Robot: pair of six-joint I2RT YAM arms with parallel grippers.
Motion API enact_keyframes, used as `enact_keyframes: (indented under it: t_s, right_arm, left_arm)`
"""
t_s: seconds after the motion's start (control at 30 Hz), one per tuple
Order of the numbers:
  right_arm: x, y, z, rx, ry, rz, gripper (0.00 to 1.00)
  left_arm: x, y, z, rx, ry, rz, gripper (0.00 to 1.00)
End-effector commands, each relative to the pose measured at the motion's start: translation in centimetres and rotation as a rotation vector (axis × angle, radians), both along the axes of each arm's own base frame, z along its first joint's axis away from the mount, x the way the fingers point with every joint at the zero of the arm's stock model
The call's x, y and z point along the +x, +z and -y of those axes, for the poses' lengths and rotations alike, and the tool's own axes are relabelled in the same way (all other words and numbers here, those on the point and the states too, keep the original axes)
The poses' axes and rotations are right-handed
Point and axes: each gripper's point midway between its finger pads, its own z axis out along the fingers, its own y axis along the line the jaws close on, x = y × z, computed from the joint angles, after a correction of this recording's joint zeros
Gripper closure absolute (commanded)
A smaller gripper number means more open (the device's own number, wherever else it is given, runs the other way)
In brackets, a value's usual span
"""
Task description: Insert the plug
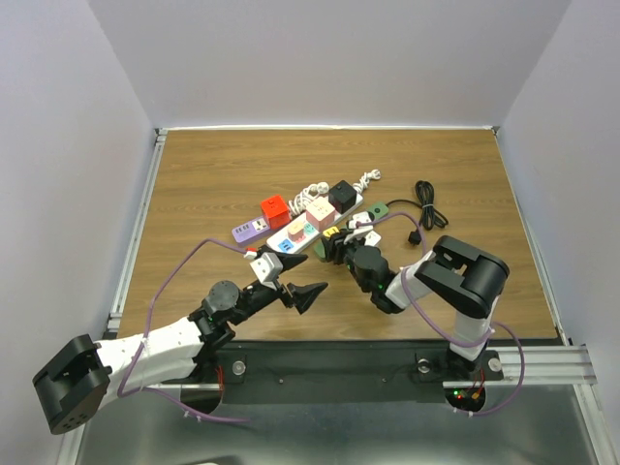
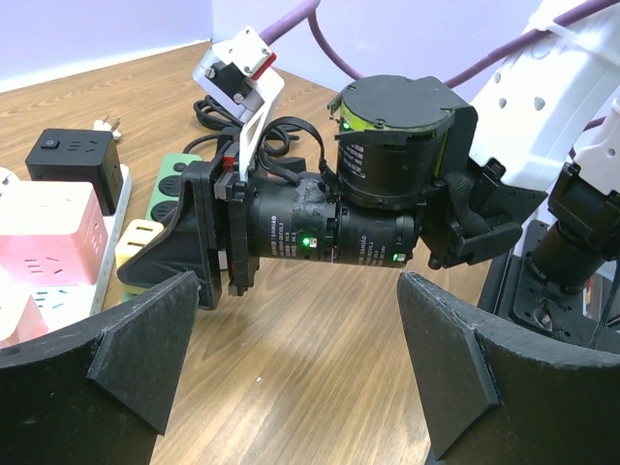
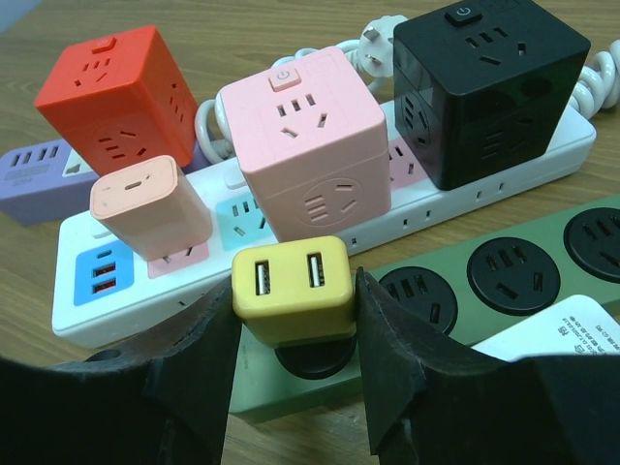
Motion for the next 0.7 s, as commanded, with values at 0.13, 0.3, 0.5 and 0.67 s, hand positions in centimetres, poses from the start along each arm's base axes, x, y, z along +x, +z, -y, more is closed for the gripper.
enact_keyframes:
  t_s: [0.13,0.3,0.5,0.67]
  right_arm:
    - [-13.7,-18.1,8.6,-0.515,0.135,-0.591,1.00]
    - [-14.2,-18.7,8.9,-0.523,0.133,-0.609,1.00]
    - [-15.1,-19.4,9.3,-0.546,0.131,-0.636,1.00]
    - [-14.5,-19.6,8.3,-0.619,0.129,-0.617,1.00]
  left_arm:
    - [0.1,2.0,-0.1,-0.053,0.006,0.050,0.06]
    - [0.1,2.0,0.0,-0.052,0.005,0.052,0.06]
    - [0.2,1.8,0.0,-0.046,0.009,0.047,0.06]
    - [0.2,1.9,0.1,-0.044,0.004,0.052,0.06]
